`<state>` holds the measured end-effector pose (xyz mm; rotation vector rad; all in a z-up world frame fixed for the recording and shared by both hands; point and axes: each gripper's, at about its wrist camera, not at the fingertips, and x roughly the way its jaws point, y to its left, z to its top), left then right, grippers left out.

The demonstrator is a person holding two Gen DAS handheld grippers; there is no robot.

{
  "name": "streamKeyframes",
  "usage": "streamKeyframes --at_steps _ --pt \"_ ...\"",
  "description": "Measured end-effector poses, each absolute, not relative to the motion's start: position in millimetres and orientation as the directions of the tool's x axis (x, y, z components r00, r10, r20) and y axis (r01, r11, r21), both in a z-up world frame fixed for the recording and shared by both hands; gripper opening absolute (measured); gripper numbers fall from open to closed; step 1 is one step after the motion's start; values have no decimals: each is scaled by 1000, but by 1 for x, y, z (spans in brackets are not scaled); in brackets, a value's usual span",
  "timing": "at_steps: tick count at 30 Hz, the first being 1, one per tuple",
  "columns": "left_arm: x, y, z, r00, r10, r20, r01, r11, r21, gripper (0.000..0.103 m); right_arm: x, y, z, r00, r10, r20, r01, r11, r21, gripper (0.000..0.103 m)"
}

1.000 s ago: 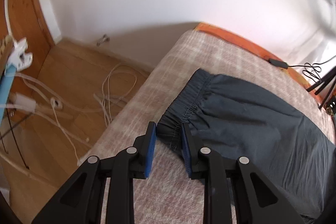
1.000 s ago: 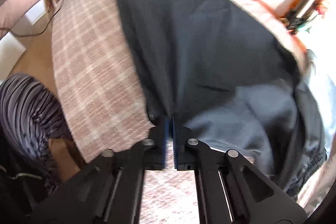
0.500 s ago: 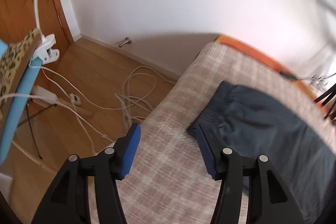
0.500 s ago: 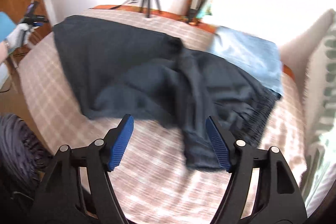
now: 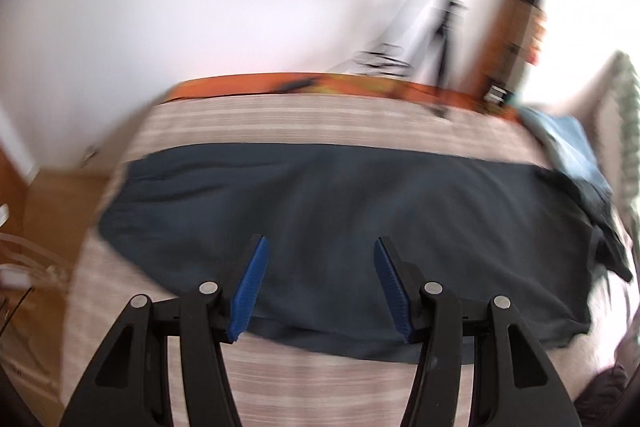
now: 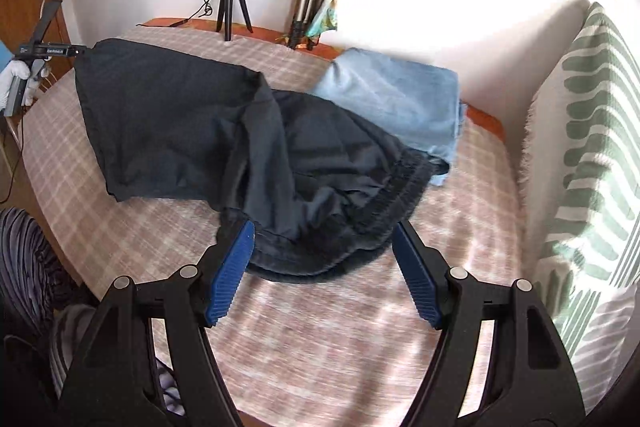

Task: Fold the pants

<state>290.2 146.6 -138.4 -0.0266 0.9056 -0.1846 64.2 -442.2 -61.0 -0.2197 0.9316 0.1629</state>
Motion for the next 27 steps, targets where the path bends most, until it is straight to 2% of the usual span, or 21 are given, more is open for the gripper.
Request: streamKeyframes --at_steps 3,9,14,20,22,23,25,27 --pt "282 97 -138 576 -234 -783 241 964 -110 53 60 -455 -61 580 58 -812 -261 958 -118 74" --pt "257 -3 -145 484 -354 -801 410 900 -150 53 43 -447 -100 557 129 -820 -363 926 -100 74" --pt "234 -75 -164 367 -419 -830 516 835 -193 53 38 -416 -145 569 63 -820 -447 861 -244 74" --pt "214 -127 -179 291 -439 -850 586 784 -204 53 44 -398 -167 612 27 -790 -486 802 -348 73" --pt "211 -137 -184 264 -442 -857 603 770 -211 53 49 -398 -166 614 48 -788 -498 798 -339 54" --pt "210 -142 -188 254 -437 -863 610 765 -208 53 52 -399 -165 606 61 -793 -505 800 -324 48" --pt "210 -150 -193 245 -421 -873 621 760 -192 53 59 -402 -161 583 97 -806 -523 804 -282 17" --pt "209 -152 -197 235 -417 -878 629 754 -189 53 65 -407 -153 562 128 -817 -527 817 -234 15"
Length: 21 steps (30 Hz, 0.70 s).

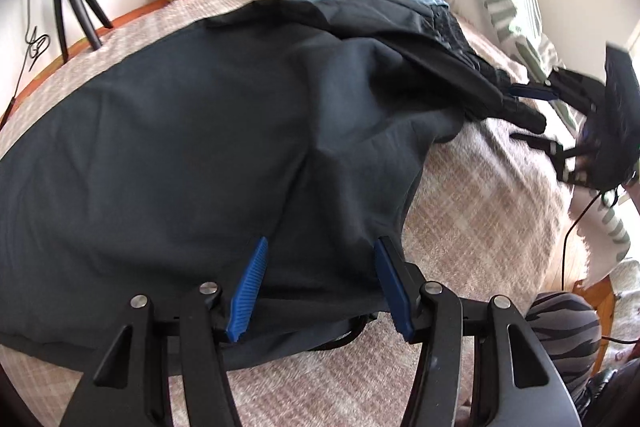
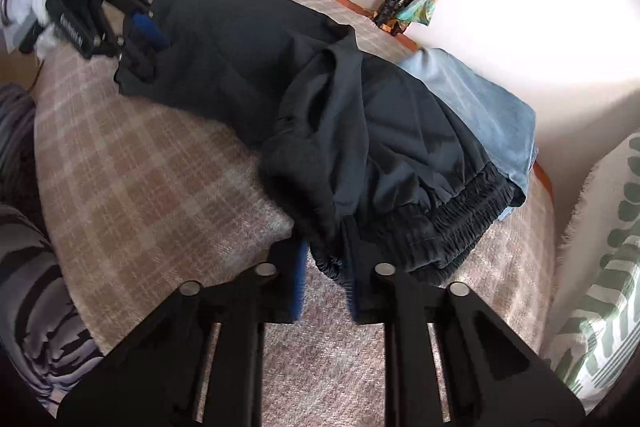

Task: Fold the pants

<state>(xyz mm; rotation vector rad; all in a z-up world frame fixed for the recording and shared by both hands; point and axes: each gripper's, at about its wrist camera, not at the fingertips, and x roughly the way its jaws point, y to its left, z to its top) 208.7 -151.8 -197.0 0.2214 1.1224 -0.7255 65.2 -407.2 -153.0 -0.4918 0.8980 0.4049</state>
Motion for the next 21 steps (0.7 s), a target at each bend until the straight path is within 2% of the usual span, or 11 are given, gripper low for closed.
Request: streamKeyframes --at_steps 4,8,11,12,15,17,18,19,21 --pt "207 -156 -201 223 -402 -888 647 743 -174 53 84 -434 -126 529 239 -814 -500 863 -71 12" --pt "202 -159 -204 209 -374 -903 669 729 -147 53 126 -480 -108 515 261 -816 -403 914 38 11" --pt "201 -160 -204 203 -375 -904 677 722 -147 53 169 -520 -115 536 172 -826 -219 974 61 17" --pt "200 -159 -204 200 -378 -904 678 720 -151 53 184 -533 -122 529 118 -840 -133 990 55 26" --pt "200 -159 -205 196 -377 -905 683 715 -149 53 196 -557 -139 511 25 -859 29 998 46 27" --pt "200 -159 -204 192 -375 -907 681 716 -152 53 186 -562 -146 503 51 -863 73 992 101 42" --pt "200 -158 -202 192 -376 -907 680 717 -153 53 175 -564 -150 503 62 -862 113 984 137 61" --pt "199 -156 -200 191 -380 -905 682 714 -156 53 167 -565 -152 508 72 -859 138 977 163 73" --pt "196 -154 -194 196 -378 -905 686 712 -149 53 147 -566 -159 512 114 -851 188 952 241 75"
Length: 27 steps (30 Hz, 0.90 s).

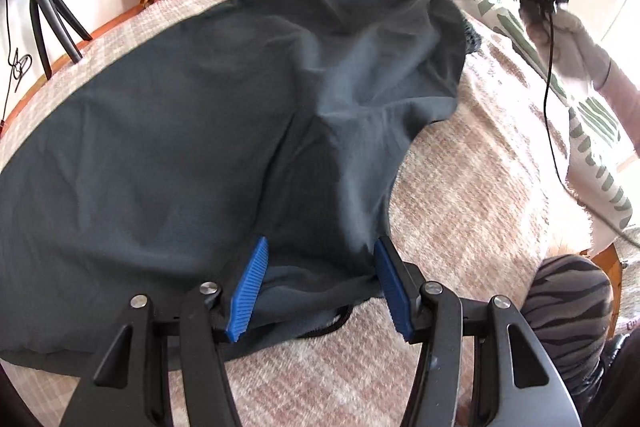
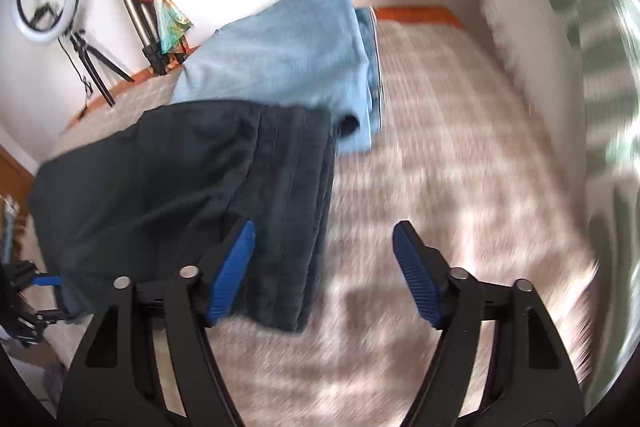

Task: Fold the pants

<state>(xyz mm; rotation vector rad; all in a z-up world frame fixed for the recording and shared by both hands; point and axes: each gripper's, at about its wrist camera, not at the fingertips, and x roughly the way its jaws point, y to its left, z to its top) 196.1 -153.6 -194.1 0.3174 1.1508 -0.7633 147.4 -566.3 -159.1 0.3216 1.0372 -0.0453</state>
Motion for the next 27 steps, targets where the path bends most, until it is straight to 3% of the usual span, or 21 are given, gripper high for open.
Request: streamKeyframes --at_steps 6,13,17,20,21,22,25,27 --pt "188 -144 -179 228 -400 -888 693 707 -141 53 111 -566 -198 489 280 -826 340 811 476 76" --pt "175 -149 -183 197 -377 -905 723 680 -126 53 107 -570 -204 616 279 -736 451 642 621 76" --pt "164 -160 -186 217 -347 -912 762 645 -64 53 122 -560 -201 612 201 -765 491 661 567 62" --pt "159 -171 -192 246 -299 -922 789 615 11 53 127 -558 -197 619 197 -760 499 649 574 44" --pt "158 -174 -194 251 -288 -924 795 606 27 53 129 -557 -192 621 191 -760 494 658 569 29" --pt "158 -176 -197 253 -275 -928 799 600 40 53 128 -556 -186 624 183 -759 488 668 562 24" --pt "161 -176 -203 236 -284 -929 798 602 19 53 124 -559 -163 644 189 -742 439 702 560 17" --pt "163 -172 -203 213 -312 -926 797 604 -20 43 125 -559 -143 653 170 -738 409 741 532 14"
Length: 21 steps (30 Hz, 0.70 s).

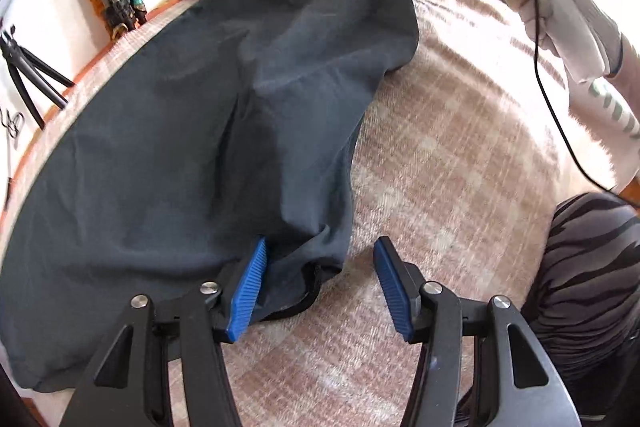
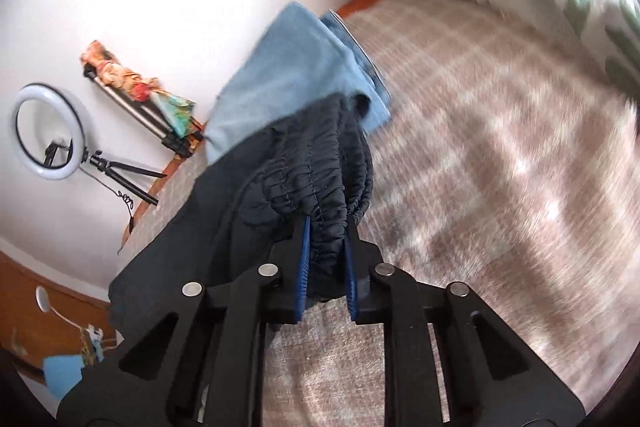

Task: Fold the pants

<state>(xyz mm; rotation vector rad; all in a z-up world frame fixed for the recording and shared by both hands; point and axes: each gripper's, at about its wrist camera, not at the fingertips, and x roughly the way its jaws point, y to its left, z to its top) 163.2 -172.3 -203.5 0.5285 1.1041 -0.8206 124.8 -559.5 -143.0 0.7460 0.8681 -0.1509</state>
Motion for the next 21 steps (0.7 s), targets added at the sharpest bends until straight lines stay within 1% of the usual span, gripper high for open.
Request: streamKeyframes --at_steps 2,4,5,6,8,11,12,13,14,15,16,17,18,19,21 --pt "165 -167 -201 211 -336 -918 800 598 -35 19 123 -562 -128 659 140 -739 399 768 501 12" --pt "168 -165 -199 190 -323 -927 801 597 -43 13 116 -567 -121 664 80 -743 394 807 440 8" --pt "168 -161 -196 170 -346 -923 796 600 -78 11 113 -571 -128 645 40 -763 425 811 402 8" --pt "168 -159 -194 156 -365 -918 796 597 -103 10 112 -577 -138 624 44 -781 447 799 402 8" --pt "164 -157 -194 148 -373 -916 802 587 -110 10 116 -582 -166 567 58 -821 475 792 383 9" --pt "164 -155 -201 132 -368 -920 803 585 -118 10 118 -582 -174 550 67 -832 446 820 360 14" --pt "164 -155 -199 125 -377 -918 798 587 -132 10 117 -584 -169 553 73 -830 441 819 367 18" --pt "166 -154 -198 114 -381 -917 792 592 -148 10 116 -584 -165 553 70 -830 437 824 360 26" --pt "166 -152 -193 112 -391 -914 786 597 -159 10 114 -582 -155 551 32 -834 434 842 319 29" --pt "167 -151 -189 115 -399 -910 785 598 -164 10 110 -579 -147 558 0 -830 427 858 287 34" --pt "166 -149 -184 119 -410 -904 785 596 -167 10 108 -575 -138 568 -21 -823 414 871 264 43" --pt "165 -145 -176 139 -410 -901 782 604 -155 10 105 -568 -128 582 -26 -813 389 887 250 48" --pt "164 -141 -172 161 -402 -901 772 620 -138 10 104 -559 -120 597 -15 -802 359 899 250 55" --pt "165 -135 -168 185 -390 -902 754 645 -124 10 104 -550 -111 610 -1 -793 327 911 250 57" --pt "169 -122 -162 217 -379 -900 710 693 -121 10 105 -529 -98 623 19 -782 275 930 242 57"
